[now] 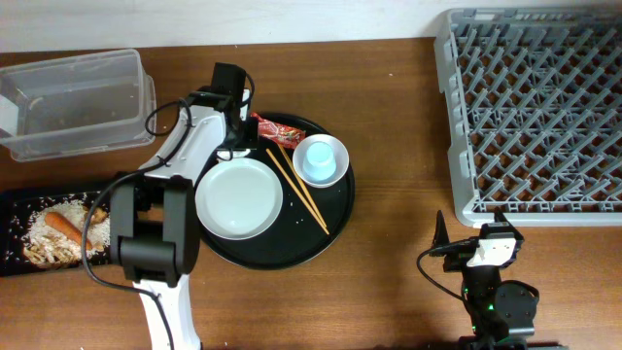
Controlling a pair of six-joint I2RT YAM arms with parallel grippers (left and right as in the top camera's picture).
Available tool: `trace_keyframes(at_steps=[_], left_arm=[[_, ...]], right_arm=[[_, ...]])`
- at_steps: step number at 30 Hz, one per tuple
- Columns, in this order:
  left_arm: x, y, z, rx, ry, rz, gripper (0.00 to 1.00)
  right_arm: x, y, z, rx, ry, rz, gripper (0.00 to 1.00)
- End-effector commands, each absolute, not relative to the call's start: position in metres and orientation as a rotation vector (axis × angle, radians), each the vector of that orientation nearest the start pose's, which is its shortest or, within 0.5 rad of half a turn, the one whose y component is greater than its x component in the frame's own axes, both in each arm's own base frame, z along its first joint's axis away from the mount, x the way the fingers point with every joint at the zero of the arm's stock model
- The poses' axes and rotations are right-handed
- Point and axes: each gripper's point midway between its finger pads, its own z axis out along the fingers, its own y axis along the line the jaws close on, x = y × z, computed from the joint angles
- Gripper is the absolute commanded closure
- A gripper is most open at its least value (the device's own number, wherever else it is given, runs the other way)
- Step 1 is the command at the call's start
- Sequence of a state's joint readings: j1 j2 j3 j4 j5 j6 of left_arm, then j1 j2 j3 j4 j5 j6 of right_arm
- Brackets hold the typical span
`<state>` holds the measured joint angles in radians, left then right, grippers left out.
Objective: Sort waste into correct bins and load items into the dishwasher rack
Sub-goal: 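Move the left gripper to the white tissue and grasp it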
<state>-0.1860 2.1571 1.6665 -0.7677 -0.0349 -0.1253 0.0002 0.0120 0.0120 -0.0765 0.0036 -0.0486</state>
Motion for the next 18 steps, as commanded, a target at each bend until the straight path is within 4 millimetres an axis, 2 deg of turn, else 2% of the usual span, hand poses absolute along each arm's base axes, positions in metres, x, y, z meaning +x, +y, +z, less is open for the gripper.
trace_keyframes(at_steps=[1, 6, 8, 11, 18], left_arm=[[0.49, -0.085, 0.106, 0.042, 2.676, -0.043, 0.99], [0.487, -0.083, 0.169, 0.034, 2.547, -0.066, 0.99], [0.483, -0.083, 0.186, 0.033, 2.517, -0.072, 0.99], [0.478, -0.082, 0.195, 0.032, 2.508, -0.074, 0.99], [0.47, -0.08, 0.192, 0.034, 2.542, -0.067, 0.99]], right_arm=[[0.246, -0.001, 0.155, -0.03, 1.653, -0.037, 0.01], [0.246, -0.001, 0.155, -0.03, 1.653, -0.037, 0.02], [0.246, -0.001, 0.155, -0.03, 1.653, -0.037, 0.02], [0.246, -0.001, 0.155, -0.03, 1.653, -0.037, 0.02], [0.246, -0.001, 0.155, -0.03, 1.653, -0.037, 0.02]])
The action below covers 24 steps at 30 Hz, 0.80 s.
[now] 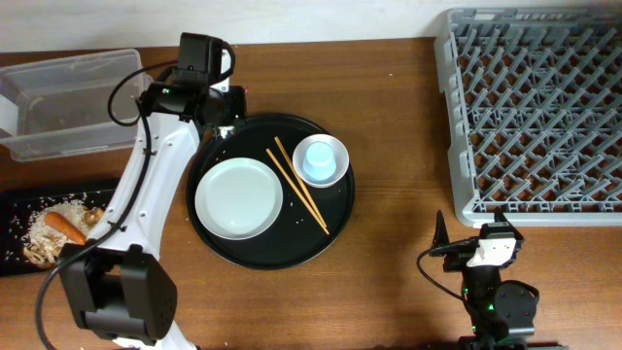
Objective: Sort waste into correct bins and load items into the dishwasher rack
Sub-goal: 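Move the left gripper to the white tissue and grasp it, then carry the tissue up-left and drop it into the clear bin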
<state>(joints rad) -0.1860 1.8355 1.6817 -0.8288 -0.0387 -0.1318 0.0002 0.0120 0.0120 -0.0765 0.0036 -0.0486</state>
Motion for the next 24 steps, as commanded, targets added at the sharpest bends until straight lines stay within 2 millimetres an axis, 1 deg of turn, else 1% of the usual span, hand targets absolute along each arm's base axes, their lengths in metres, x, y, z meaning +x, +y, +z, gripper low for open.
trace_keyframes(at_steps=[1, 4, 8, 11, 13, 15, 17, 19, 21, 23, 24], left_arm=[[0.469, -0.08, 0.191, 0.035, 2.544, -0.067, 0.99], [0.463, -0.079, 0.187, 0.025, 2.574, -0.064, 1.0], [0.447, -0.076, 0.176, -0.063, 2.653, -0.071, 0.99], [0.437, -0.074, 0.17, -0.078, 2.702, -0.06, 1.0], [0.429, -0.074, 0.161, -0.162, 2.734, -0.071, 1.0], [0.422, -0.071, 0.157, -0.148, 2.76, -0.014, 0.99], [0.415, -0.07, 0.154, -0.206, 2.787, -0.015, 1.0], [0.408, -0.073, 0.151, -0.228, 2.82, -0.032, 1.0], [0.395, -0.084, 0.148, -0.211, 2.879, -0.114, 1.0], [0.378, -0.096, 0.145, -0.204, 2.954, -0.224, 0.99], [0.373, -0.098, 0.145, -0.204, 2.978, -0.243, 0.99]], right_arm=[[0.246, -0.001, 0.155, -0.03, 1.653, -0.037, 0.02], [0.246, -0.001, 0.155, -0.03, 1.653, -0.037, 0.02], [0.246, -0.001, 0.155, -0.03, 1.653, -0.037, 0.02], [0.246, -0.001, 0.155, -0.03, 1.653, -0.037, 0.02], [0.246, -0.001, 0.155, -0.03, 1.653, -0.037, 0.02], [0.246, -0.001, 0.155, -0.03, 1.653, -0.037, 0.02], [0.246, -0.001, 0.155, -0.03, 1.653, -0.037, 0.02], [0.246, -0.001, 0.155, -0.03, 1.653, -0.037, 0.02], [0.246, -0.001, 0.155, -0.03, 1.653, -0.037, 0.02], [0.246, -0.001, 0.155, -0.03, 1.653, -0.037, 0.02], [0.246, -0.001, 0.155, -0.03, 1.653, -0.037, 0.01]])
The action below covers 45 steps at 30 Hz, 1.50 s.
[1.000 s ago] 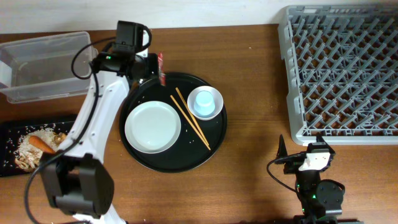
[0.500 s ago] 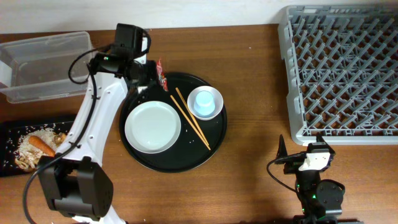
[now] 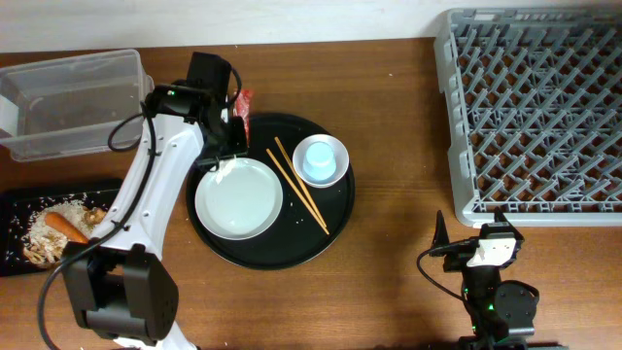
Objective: Sort waste into correct bins and load items into the dishwasher rack
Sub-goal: 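Carry the tissue up-left and drop it into the clear bin, then move the left gripper to the red snack wrapper and grasp it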
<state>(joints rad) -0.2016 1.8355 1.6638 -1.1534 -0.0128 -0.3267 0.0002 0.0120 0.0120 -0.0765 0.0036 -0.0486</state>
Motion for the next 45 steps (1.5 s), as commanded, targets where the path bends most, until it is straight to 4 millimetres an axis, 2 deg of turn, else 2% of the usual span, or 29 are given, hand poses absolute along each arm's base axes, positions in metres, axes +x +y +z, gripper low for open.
trace_keyframes(at_steps=[1, 3, 6, 10, 14, 18, 19, 22, 26, 29, 32, 34, 36, 37, 38, 39, 40, 41, 44, 45], left_arm=[[0.369, -0.098, 0.144, -0.206, 2.994, -0.239, 1.0], [0.363, -0.095, 0.143, -0.209, 3.017, -0.216, 0.99], [0.365, -0.09, 0.142, -0.208, 3.009, -0.173, 1.0], [0.382, -0.089, 0.15, -0.208, 2.933, -0.177, 1.0], [0.423, -0.081, 0.182, -0.237, 2.752, -0.217, 1.0], [0.481, -0.058, 0.221, -0.289, 2.482, -0.214, 1.0], [0.491, -0.05, 0.228, -0.306, 2.429, -0.204, 1.0], [0.52, -0.007, 0.255, -0.394, 2.25, -0.119, 0.99], [0.539, 0.05, 0.274, -0.514, 2.093, 0.006, 1.0], [0.551, 0.081, 0.272, -0.574, 2.027, 0.065, 0.99], [0.56, 0.114, 0.251, -0.633, 2.018, 0.104, 1.0], [0.561, 0.135, 0.236, -0.673, 2.03, 0.13, 0.99], [0.556, 0.157, 0.229, -0.719, 2.028, 0.17, 0.95], [0.553, 0.167, 0.229, -0.731, 2.025, 0.188, 0.91], [0.551, 0.174, 0.228, -0.745, 2.021, 0.194, 0.76], [0.547, 0.184, 0.228, -0.763, 2.017, 0.201, 0.42], [0.545, 0.189, 0.227, -0.774, 2.021, 0.207, 0.13], [0.542, 0.193, 0.224, -0.783, 2.031, 0.212, 0.01], [0.538, 0.191, 0.219, -0.787, 2.059, 0.205, 0.01], [0.541, 0.185, 0.218, -0.769, 2.072, 0.17, 0.01]], right_arm=[[0.246, -0.001, 0.155, -0.03, 1.653, -0.037, 0.02], [0.246, -0.001, 0.155, -0.03, 1.653, -0.037, 0.02], [0.246, -0.001, 0.155, -0.03, 1.653, -0.037, 0.02], [0.246, -0.001, 0.155, -0.03, 1.653, -0.037, 0.01], [0.246, -0.001, 0.155, -0.03, 1.653, -0.037, 0.02], [0.246, -0.001, 0.155, -0.03, 1.653, -0.037, 0.02], [0.246, -0.001, 0.155, -0.03, 1.653, -0.037, 0.02], [0.246, -0.001, 0.155, -0.03, 1.653, -0.037, 0.02], [0.246, -0.001, 0.155, -0.03, 1.653, -0.037, 0.02], [0.246, -0.001, 0.155, -0.03, 1.653, -0.037, 0.02], [0.246, -0.001, 0.155, -0.03, 1.653, -0.037, 0.02], [0.246, -0.001, 0.155, -0.03, 1.653, -0.037, 0.01], [0.246, -0.001, 0.155, -0.03, 1.653, -0.037, 0.02], [0.246, -0.001, 0.155, -0.03, 1.653, -0.037, 0.02], [0.246, -0.001, 0.155, -0.03, 1.653, -0.037, 0.02], [0.246, -0.001, 0.155, -0.03, 1.653, -0.037, 0.02], [0.246, -0.001, 0.155, -0.03, 1.653, -0.037, 0.02], [0.246, -0.001, 0.155, -0.03, 1.653, -0.037, 0.02], [0.246, -0.001, 0.155, -0.03, 1.653, -0.037, 0.01], [0.246, -0.001, 0.155, -0.03, 1.653, -0.037, 0.02]])
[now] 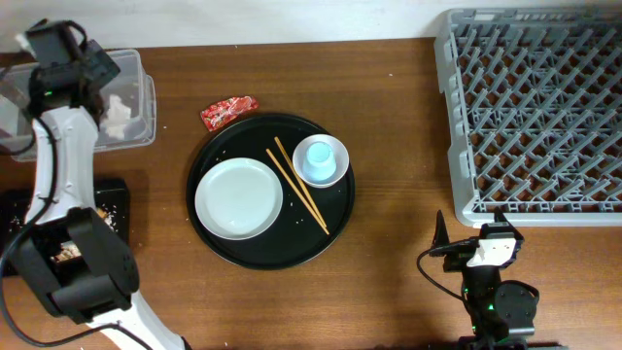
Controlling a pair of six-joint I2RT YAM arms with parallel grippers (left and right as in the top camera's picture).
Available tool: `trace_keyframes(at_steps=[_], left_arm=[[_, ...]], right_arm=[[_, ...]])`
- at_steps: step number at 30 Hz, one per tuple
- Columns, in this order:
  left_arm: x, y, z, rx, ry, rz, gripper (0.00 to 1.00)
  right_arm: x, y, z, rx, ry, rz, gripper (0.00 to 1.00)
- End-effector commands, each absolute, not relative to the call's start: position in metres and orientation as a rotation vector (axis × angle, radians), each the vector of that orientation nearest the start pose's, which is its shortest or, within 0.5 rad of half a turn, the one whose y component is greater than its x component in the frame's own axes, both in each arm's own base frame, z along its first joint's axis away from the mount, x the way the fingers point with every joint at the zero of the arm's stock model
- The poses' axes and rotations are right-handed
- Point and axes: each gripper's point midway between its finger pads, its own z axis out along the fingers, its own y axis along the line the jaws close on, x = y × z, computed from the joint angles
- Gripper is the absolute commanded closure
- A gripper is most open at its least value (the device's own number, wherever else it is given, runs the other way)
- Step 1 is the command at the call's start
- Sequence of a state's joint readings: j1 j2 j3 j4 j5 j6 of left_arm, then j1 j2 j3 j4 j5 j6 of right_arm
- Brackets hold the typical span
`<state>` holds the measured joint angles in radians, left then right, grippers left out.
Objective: Sort waste into correct bins and load items into the dishwasher rack
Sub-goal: 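Move the left gripper to the red snack wrapper and grasp it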
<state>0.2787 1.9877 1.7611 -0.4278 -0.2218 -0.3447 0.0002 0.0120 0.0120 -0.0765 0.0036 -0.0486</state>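
Note:
My left gripper (115,115) hangs over the right end of the clear plastic bin (39,107) at the back left. A white lump shows at its tip, and whether the fingers hold it is unclear. A red wrapper (228,111) lies on the table just behind the round black tray (335,219). That tray holds a white plate (238,199), a pair of chopsticks (296,185) and a blue cup (320,160). The grey dishwasher rack (535,112) fills the back right. My right gripper (439,236) is parked near the front edge, its fingers showing as one thin dark spike.
A black tray of food scraps (112,194) at the left edge is mostly hidden under my left arm. Bare wooden table lies between the round tray and the rack.
My left gripper was at the plate's back-left rim on the round tray and is now over the clear bin. The red wrapper lies flatter on the table behind the tray. The right arm has not moved.
My left gripper was first on the red wrapper at the back of the round tray. Then it was off the tray's back-left edge, with the wrapper out of sight. Later the wrapper lay on the table while the gripper was by the plate. Now the gripper is over the clear bin.

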Motion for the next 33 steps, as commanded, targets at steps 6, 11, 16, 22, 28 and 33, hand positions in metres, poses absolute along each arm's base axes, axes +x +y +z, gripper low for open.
trace_keyframes(at_steps=[6, 11, 16, 22, 28, 33], left_arm=[[0.564, 0.091, 0.238, -0.498, 2.111, -0.264, 0.01], [0.573, 0.017, 0.264, -0.283, 2.103, -0.354, 0.01], [0.569, -0.043, 0.283, -0.035, 2.156, -0.194, 0.01], [0.577, -0.059, 0.25, 0.085, 2.215, -0.045, 0.01], [0.586, -0.059, 0.184, 0.108, 2.343, -0.029, 0.01], [0.583, -0.058, 0.128, 0.12, 2.469, -0.019, 0.01]], right_arm=[[0.246, -0.001, 0.155, -0.03, 1.653, -0.037, 0.02], [0.246, -0.001, 0.155, -0.03, 1.653, -0.037, 0.02], [0.246, -0.001, 0.155, -0.03, 1.653, -0.037, 0.02], [0.246, -0.001, 0.155, -0.03, 1.653, -0.037, 0.02], [0.246, -0.001, 0.155, -0.03, 1.653, -0.037, 0.02], [0.246, -0.001, 0.155, -0.03, 1.653, -0.037, 0.01]])
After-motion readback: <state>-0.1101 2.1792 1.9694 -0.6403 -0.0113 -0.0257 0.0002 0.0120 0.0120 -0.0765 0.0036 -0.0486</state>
